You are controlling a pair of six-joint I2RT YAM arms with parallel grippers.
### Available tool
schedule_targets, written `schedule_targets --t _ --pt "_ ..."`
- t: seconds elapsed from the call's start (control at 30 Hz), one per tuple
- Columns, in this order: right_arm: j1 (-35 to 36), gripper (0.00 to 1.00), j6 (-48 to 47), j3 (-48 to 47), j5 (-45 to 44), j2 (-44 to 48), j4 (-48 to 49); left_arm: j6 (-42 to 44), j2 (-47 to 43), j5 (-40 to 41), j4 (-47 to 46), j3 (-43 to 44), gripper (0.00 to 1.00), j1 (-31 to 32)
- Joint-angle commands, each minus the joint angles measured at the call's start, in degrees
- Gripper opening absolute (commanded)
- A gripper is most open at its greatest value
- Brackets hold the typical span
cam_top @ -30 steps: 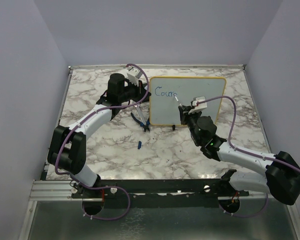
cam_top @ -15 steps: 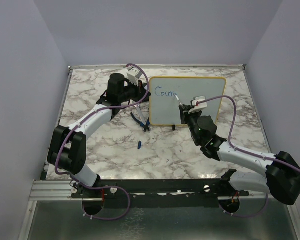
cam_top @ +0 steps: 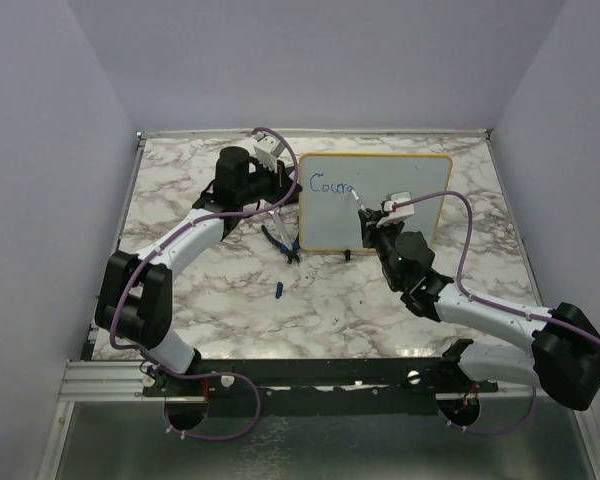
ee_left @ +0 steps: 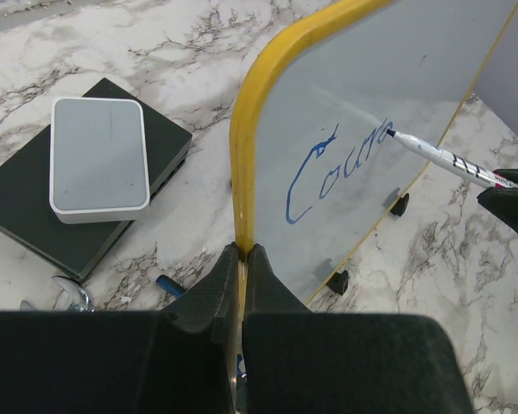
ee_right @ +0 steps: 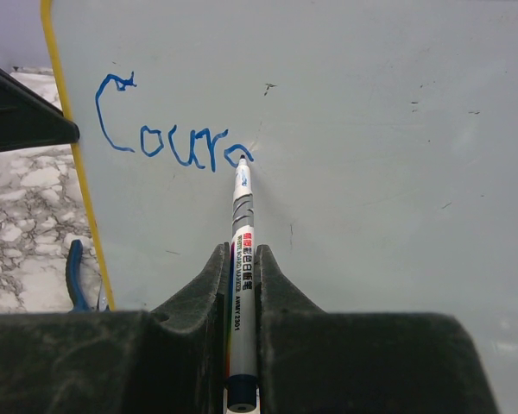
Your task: Write a sentence on the whiteboard
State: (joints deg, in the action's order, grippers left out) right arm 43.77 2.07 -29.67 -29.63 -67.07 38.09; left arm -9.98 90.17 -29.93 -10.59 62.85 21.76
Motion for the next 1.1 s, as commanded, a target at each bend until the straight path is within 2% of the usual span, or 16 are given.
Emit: schedule_targets --t 0.0,0.8,1.07 --pt "-0.4 0.01 0.0 -0.7 -3.2 -0.4 0.6 0.6 -1.1 -1.1 1.6 -0.1 0.00 0.5" --pt "-0.4 0.01 2.4 2.1 -4.1 1.6 -2.6 0.5 -1.2 -1.1 1.6 -0.1 0.00 0.6" --pt "-0.4 0.01 1.8 3.8 -0.2 8.3 -3.6 0.6 -1.3 -1.1 1.6 -0.2 0.00 0.6"
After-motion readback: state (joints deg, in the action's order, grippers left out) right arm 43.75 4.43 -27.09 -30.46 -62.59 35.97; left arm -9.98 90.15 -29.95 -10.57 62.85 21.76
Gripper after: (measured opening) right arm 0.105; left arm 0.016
